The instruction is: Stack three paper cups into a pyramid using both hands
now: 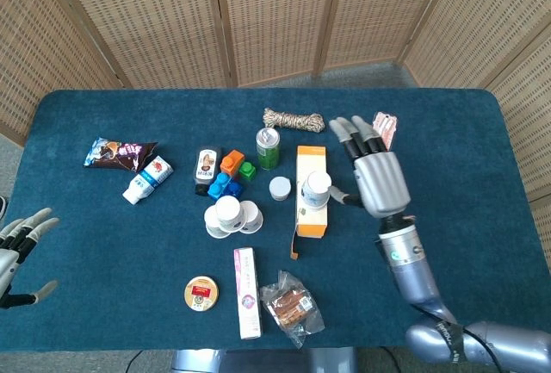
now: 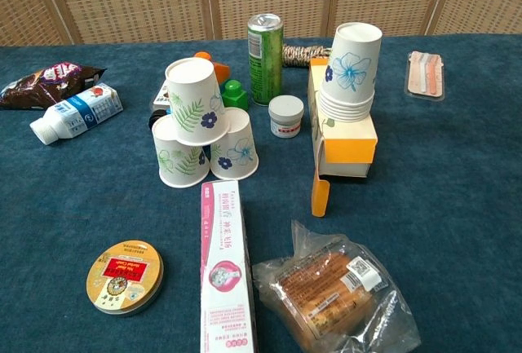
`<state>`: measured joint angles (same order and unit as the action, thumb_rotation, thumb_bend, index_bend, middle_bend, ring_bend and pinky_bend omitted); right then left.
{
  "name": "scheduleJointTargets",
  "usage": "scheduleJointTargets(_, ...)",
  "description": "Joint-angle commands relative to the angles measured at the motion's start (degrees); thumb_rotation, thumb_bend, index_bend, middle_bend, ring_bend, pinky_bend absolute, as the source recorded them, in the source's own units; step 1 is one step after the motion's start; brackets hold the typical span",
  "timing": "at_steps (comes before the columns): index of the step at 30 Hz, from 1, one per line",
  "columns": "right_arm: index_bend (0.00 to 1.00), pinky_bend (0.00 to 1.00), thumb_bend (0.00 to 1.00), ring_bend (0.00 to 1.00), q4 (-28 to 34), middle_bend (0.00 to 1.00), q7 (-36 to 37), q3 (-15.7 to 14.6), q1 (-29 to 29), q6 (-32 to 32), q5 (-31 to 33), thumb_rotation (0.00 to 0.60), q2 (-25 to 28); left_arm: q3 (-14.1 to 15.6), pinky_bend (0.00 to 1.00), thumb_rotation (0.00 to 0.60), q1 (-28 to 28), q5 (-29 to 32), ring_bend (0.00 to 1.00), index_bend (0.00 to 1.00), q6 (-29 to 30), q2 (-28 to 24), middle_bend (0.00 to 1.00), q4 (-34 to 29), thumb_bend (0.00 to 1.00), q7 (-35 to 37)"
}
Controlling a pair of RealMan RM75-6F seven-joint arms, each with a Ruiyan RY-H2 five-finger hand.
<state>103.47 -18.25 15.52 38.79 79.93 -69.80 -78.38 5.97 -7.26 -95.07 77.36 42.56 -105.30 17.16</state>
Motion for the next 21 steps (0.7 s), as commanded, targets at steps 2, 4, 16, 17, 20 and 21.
scheduleJointTargets(2,0.01,0.16,0.03,0.0,-4.3,0.02,7.1,-0.9,-3.5,-0.2,-2.1,0.6,3.0,0.1,0.0,0.6,0.0,-0.1,0.0,0.08,0.0,0.1,0.0,-0.1,0.31,-0.3)
scheduleJointTargets(4,0.02,0.16,0.03,0.0,-6.0,0.02,10.0,-1.2,-4.6,-0.3,-2.6,0.6,3.8,0.1,0.0,0.6,0.0,-0.2,0.0,0.08,0.0,0.1,0.0,-0.2,0.31,-0.5)
scheduleJointTargets(16,0.02,0.16,0.02,0.0,-16.4,0.02,22.6,-3.5,-12.1,0.4,-3.2,0.6,5.8,0.3,0.0,0.6,0.2,-0.4,0.0,0.08,0.2,0.2,0.0,-0.4,0.31,-1.2)
scheduleJointTargets(17,0.02,0.16,0.02,0.0,-17.1,0.02,23.3,-3.7,-12.6,0.4,-3.1,0.6,5.9,0.3,0.0,0.6,0.2,-0.5,0.0,0.08,0.2,0.2,0.0,-0.5,0.31,-1.4)
scheduleJointTargets(20,0.02,0.16,0.02,0.0,-19.9,0.02,25.4,-4.5,-14.5,0.6,-3.4,0.6,6.1,0.4,0.0,0.6,0.4,-0.6,0.0,0.08,0.5,0.2,0.0,-0.6,0.31,-1.8)
scheduleJointTargets(21,0.02,0.16,0.02,0.0,-20.8,0.02,26.0,-4.7,-15.1,0.9,-3.5,0.6,6.1,0.4,0.0,0.6,0.4,-0.7,0.0,0.08,0.5,0.2,0.0,-0.7,0.31,-1.8)
